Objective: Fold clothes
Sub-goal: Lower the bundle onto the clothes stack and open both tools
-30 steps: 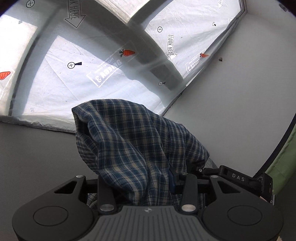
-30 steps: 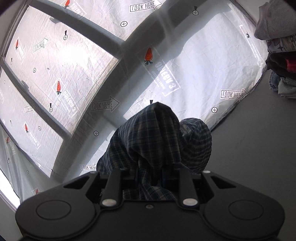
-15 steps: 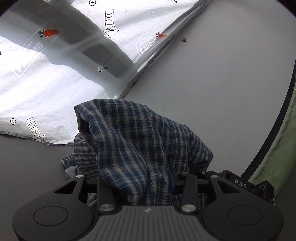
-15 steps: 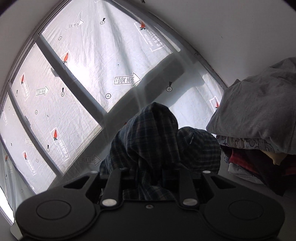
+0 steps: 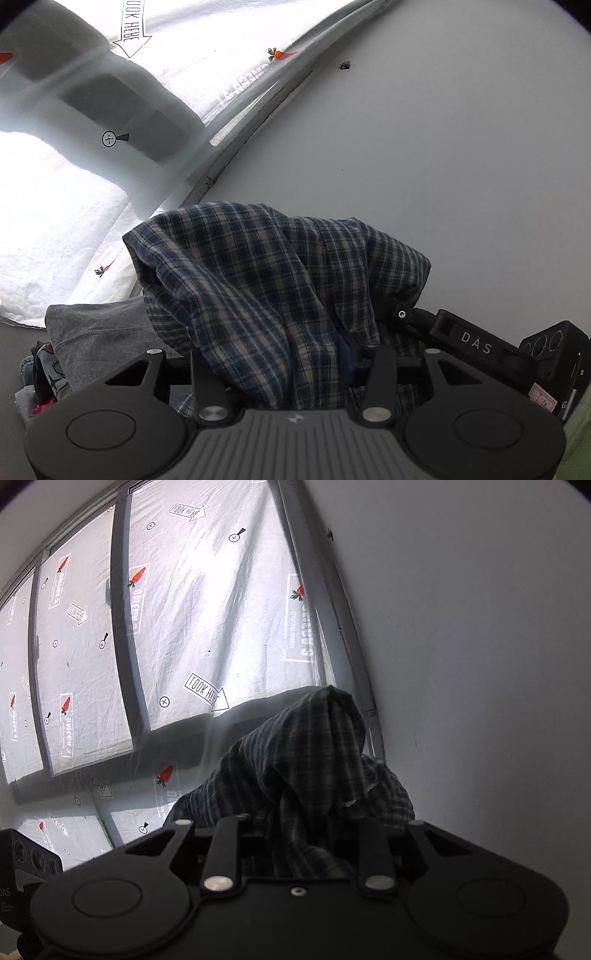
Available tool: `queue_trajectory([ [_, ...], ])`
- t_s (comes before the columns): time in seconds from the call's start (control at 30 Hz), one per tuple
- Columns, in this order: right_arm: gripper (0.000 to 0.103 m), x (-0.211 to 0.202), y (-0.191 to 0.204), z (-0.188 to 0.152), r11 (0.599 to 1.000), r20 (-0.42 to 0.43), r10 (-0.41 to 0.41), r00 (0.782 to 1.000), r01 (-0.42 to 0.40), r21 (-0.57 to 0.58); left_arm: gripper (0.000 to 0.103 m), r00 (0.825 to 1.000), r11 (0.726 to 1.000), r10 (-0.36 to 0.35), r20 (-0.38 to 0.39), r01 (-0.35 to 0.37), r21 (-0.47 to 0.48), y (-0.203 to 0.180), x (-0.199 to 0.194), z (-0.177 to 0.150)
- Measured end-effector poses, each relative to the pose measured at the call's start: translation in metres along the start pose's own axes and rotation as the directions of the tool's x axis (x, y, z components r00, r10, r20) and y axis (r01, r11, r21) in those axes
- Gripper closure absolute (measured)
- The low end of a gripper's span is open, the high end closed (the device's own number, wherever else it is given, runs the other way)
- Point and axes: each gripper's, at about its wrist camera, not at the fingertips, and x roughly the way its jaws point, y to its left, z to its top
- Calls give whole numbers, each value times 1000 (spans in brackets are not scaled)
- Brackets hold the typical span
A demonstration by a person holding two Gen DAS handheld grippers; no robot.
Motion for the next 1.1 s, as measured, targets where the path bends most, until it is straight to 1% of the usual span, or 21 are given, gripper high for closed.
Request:
queue_trajectory([
  [0.07,65,20,-9,-5,996,-8,-61,998,60,-59,47,998,998,59,-20,-58,19,8,22,-3],
  [0.1,59,31,-12,-11,992,-13,-96,995,94,-85,44,994,995,103,-39,-103,19,15,33,-5],
  [0.13,56,43,-15,-17,985,-17,-133,991,130,-112,41,988,989,145,-57,-145,16,24,43,-7],
  [0.2,56,64,-17,-32,965,-3,-208,978,204,-165,40,974,977,214,-75,-214,8,43,56,-5],
  [0.3,55,78,-13,-47,924,79,-296,952,307,-227,37,953,953,301,-39,-301,7,61,59,4],
  [0.33,55,81,-10,-52,909,107,-319,942,336,-246,34,944,944,330,-8,-330,8,65,57,8],
  [0.37,55,86,-8,-56,903,112,-327,938,345,-256,30,934,934,356,23,-356,15,67,54,11],
  [0.4,57,91,-9,-60,906,96,-321,942,335,-257,29,925,925,377,54,-379,32,67,53,13],
  [0.43,61,96,-9,-64,910,80,-315,946,325,-258,29,914,914,397,86,-402,48,67,51,15],
  [0.47,63,101,-10,-68,913,64,-309,949,315,-259,29,906,906,410,107,-418,69,66,50,17],
  [0.5,64,106,-11,-71,916,48,-303,952,305,-260,29,902,898,417,112,-428,100,65,53,17],
  [0.57,66,117,-12,-79,923,16,-290,957,284,-261,29,884,868,455,105,-467,170,61,65,11],
  [0.63,67,127,-13,-87,928,-16,-278,961,264,-261,29,853,823,516,72,-518,235,62,83,-2],
  [0.67,67,133,-16,-90,933,-33,-276,960,260,-248,29,843,811,534,59,-531,246,66,90,-7],
  [0.7,67,140,-23,-94,940,-58,-279,958,261,-220,28,837,806,545,46,-538,245,72,97,-13],
  [0.77,66,152,-31,-99,949,-86,-273,958,254,-188,25,832,806,555,21,-543,235,82,104,-19],
  [0.87,64,165,-39,-108,955,-117,-261,958,239,-176,23,819,797,573,-12,-554,242,94,117,-24],
  [0.9,64,169,-42,-112,956,-125,-258,958,235,-175,23,818,797,575,-20,-554,243,96,119,-25],
  [0.97,63,174,-47,-117,959,-140,-252,958,228,-168,17,815,796,578,-35,-554,242,102,123,-29],
  [1.03,63,175,-52,-121,964,-154,-243,958,220,-152,14,814,798,579,-44,-555,234,106,123,-32],
  [1.1,63,175,-53,-121,967,-162,-235,958,214,-139,12,820,806,569,-52,-544,234,106,121,-30],
])
